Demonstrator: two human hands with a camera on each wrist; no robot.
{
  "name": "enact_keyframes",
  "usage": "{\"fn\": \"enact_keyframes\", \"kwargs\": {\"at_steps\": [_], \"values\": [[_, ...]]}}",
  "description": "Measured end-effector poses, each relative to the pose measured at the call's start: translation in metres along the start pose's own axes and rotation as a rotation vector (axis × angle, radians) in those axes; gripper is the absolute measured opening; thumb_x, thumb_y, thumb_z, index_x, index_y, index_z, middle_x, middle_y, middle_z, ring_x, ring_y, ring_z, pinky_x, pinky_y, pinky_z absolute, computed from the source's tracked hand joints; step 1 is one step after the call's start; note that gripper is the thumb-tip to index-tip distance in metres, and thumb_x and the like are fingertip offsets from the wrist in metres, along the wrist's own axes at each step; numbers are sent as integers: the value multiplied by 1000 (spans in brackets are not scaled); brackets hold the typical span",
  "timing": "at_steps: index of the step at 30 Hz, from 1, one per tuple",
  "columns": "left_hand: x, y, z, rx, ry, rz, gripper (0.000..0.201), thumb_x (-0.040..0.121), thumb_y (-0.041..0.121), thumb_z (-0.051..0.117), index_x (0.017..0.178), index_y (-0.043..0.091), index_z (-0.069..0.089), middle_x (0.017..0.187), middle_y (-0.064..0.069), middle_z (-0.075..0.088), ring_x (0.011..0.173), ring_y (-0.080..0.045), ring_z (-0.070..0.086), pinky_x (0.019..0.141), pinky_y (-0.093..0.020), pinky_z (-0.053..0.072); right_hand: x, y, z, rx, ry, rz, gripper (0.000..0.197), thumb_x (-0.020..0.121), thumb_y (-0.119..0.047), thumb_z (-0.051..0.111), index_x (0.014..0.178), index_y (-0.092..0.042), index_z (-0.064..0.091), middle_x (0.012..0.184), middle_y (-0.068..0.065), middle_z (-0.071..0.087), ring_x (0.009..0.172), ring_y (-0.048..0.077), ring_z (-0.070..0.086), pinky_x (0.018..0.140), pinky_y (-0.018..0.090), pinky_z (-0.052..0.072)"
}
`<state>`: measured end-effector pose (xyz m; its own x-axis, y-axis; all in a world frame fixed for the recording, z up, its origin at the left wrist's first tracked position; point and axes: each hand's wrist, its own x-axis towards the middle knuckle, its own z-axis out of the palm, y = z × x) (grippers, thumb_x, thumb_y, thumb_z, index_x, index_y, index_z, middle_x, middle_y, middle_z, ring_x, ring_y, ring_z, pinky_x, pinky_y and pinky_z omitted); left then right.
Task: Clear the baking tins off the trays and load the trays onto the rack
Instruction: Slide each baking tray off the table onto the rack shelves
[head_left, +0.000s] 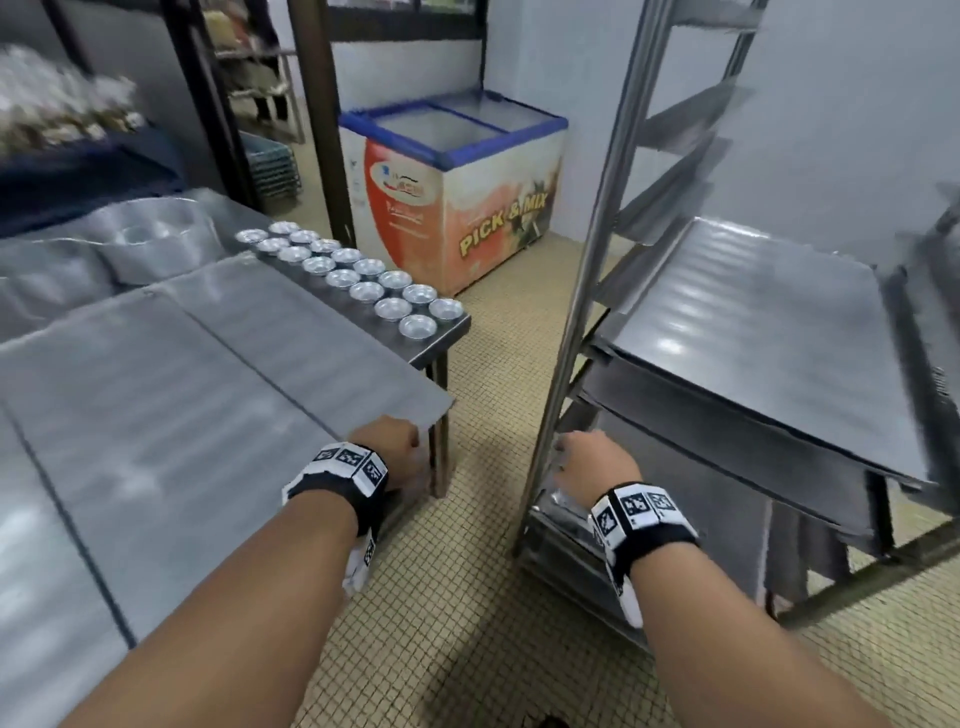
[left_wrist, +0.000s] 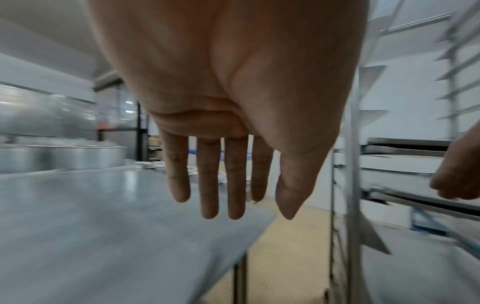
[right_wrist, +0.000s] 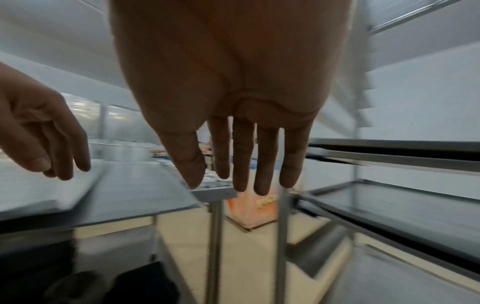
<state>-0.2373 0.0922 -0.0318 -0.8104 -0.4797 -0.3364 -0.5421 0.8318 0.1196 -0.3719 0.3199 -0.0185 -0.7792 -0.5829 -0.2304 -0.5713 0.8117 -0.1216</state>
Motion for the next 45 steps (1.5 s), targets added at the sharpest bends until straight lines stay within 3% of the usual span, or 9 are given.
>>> {"fn": "enact_keyframes", "kwargs": {"at_steps": [7,14,19,23,27,38,41,43,45], "values": [[-106,-164,44,-165,18,-447,53,93,35,62,142,22,51,139,-5,56,121,-27,59,98,-37,51,-4,-162,30,-87,-93,-380,27,91,-30,58,112,-15,66,112,8,67,98,30,66,81,38,55],[-229,-262,123,-303,38,-899,50,94,40,57,140,22,48,137,-6,54,124,-29,54,101,-44,49,-29,-295,79,-160,-226,-747,39,91,-29,55,128,-21,63,132,6,60,120,26,58,101,38,46],[-289,-279,198,-431,-29,-1208,89,81,75,46,153,50,1,162,-11,9,144,-42,21,112,-63,28,-66,-365,115,-199,-331,-990,39,92,-30,54,129,-20,60,131,8,60,118,29,59,97,38,50],[-306,-249,203,-507,-45,-1181,91,85,79,40,153,48,-12,165,-3,-18,149,-43,-9,114,-70,19,-86,-393,140,-179,-422,-1100,53,91,-30,59,142,-21,49,144,5,51,128,27,52,104,37,45],[-297,-245,205,-518,-60,-1195,100,77,85,44,150,50,-15,164,-10,-19,147,-50,-10,114,-68,17,-91,-395,156,-227,-405,-1159,58,88,-42,59,141,-22,47,147,6,40,133,31,38,109,43,38],[-224,-177,177,-600,-120,-1281,106,79,80,50,153,43,-17,161,-16,-28,144,-57,-13,113,-71,17,-48,-369,155,-155,-275,-1028,65,88,-57,56,137,-16,49,144,5,41,131,29,38,105,44,40],[-207,-168,163,-585,-144,-1255,111,73,78,61,154,39,-3,162,-23,-1,141,-59,15,107,-68,34,-37,-362,149,-135,-273,-961,61,88,-53,58,132,-11,54,144,7,42,131,30,37,104,42,42],[-200,-164,149,-556,-124,-1179,106,70,70,70,151,30,14,151,-21,31,126,-48,45,98,-57,47,-31,-357,145,-133,-266,-912,55,89,-50,59,126,-10,60,143,9,42,130,31,36,103,41,42],[-197,-160,134,-530,-82,-1121,87,77,60,72,144,21,32,132,-13,52,113,-35,58,90,-45,53,-25,-352,142,-150,-250,-864,51,89,-50,59,122,-11,63,142,11,42,130,33,36,102,43,41]]}}
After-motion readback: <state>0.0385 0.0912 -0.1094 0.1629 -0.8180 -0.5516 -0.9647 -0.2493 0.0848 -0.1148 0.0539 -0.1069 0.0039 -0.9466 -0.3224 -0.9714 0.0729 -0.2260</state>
